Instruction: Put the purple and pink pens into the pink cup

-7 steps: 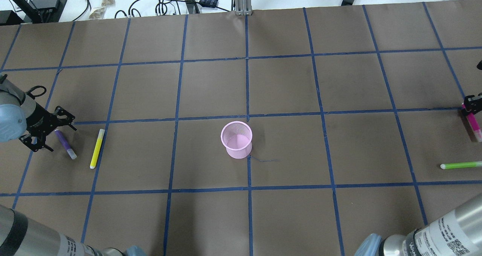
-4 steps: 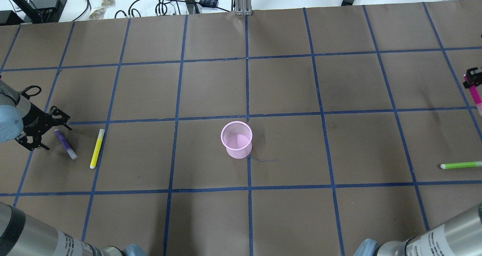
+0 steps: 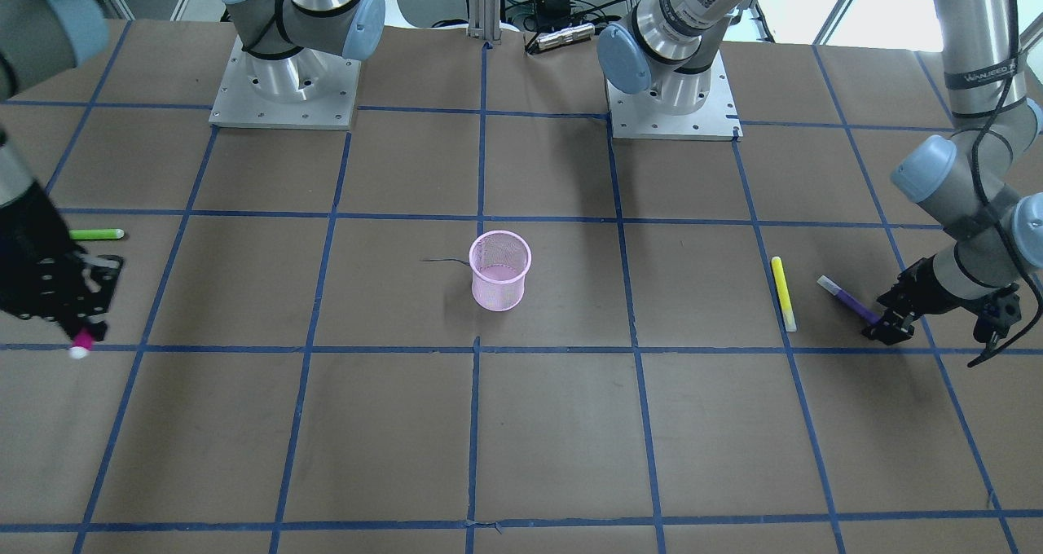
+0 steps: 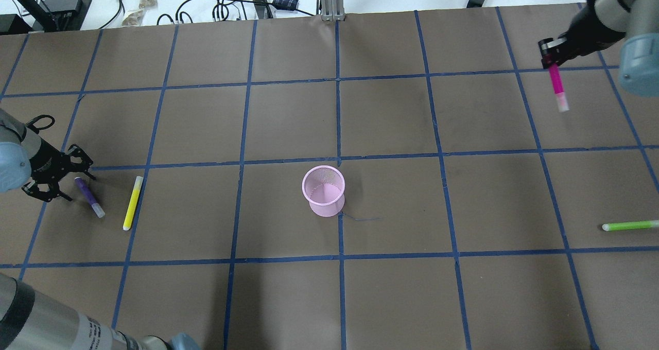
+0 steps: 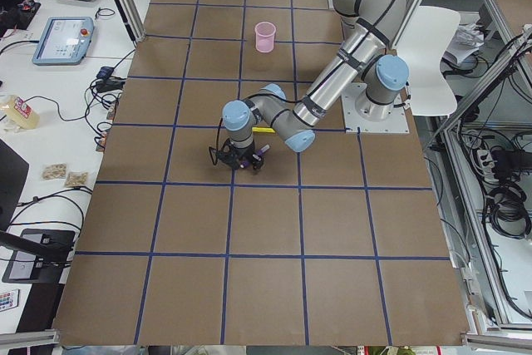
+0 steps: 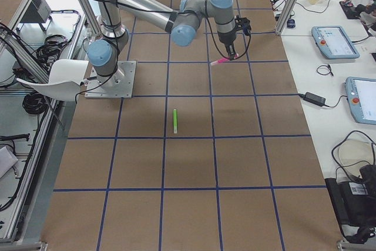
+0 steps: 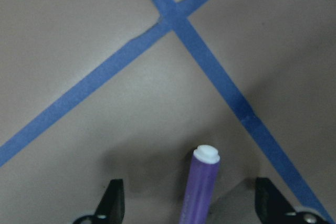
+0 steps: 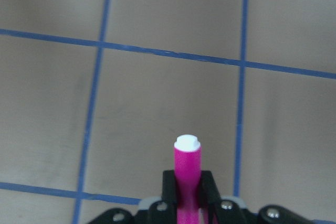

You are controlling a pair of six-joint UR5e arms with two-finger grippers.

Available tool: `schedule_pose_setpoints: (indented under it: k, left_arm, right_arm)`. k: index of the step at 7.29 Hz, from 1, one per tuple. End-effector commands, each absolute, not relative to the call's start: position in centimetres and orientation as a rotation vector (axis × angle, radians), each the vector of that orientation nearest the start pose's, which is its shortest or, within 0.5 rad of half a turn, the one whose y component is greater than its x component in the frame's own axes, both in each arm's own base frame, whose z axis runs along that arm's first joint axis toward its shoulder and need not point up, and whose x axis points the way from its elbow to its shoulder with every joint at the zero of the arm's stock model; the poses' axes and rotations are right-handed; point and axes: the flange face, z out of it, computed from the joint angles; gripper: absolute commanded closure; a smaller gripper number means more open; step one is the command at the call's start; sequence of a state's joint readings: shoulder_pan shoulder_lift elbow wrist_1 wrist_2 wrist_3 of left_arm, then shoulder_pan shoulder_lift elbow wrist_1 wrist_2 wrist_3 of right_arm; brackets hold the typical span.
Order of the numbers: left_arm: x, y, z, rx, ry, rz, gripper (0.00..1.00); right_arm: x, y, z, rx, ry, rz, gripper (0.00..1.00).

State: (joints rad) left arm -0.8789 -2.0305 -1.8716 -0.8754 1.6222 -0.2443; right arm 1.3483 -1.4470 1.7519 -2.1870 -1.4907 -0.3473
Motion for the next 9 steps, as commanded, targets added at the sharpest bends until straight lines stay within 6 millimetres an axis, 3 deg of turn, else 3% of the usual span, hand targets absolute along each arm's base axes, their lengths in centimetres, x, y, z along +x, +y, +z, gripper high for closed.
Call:
schedule_pose_setpoints:
  k: [1,3,5,7,9]
  left_arm:
    - [26.1,-51.7,16.6,-1.397,2.775,0.119,0.64]
    - [26.1,-51.7,16.6,-1.399,2.774,0.117,0.97]
    - [26.3,-51.9,17.2,-1.404,2.768,0.098,1.00]
    - [25.2,-52.4,19.0,-1.416,2.757,0.049,1.00]
    - [23.8,-53.9,22.6,-1.369,2.763,-0.046,1.00]
  right_arm:
    - [16.4,-52.9,39.4,-0.210,3.004,-0.695,1.00]
    - [26.0,-48.0,38.4,-0.209,2.851,-0.884,1.00]
    - [32.1,-44.4,37.4,-0.124,2.884,-0.912,1.00]
    - [36.9,-41.9,34.8,-0.103,2.931,-1.042,1.00]
    - [39.0,-41.3,32.3,-0.086,2.926,-1.117,1.00]
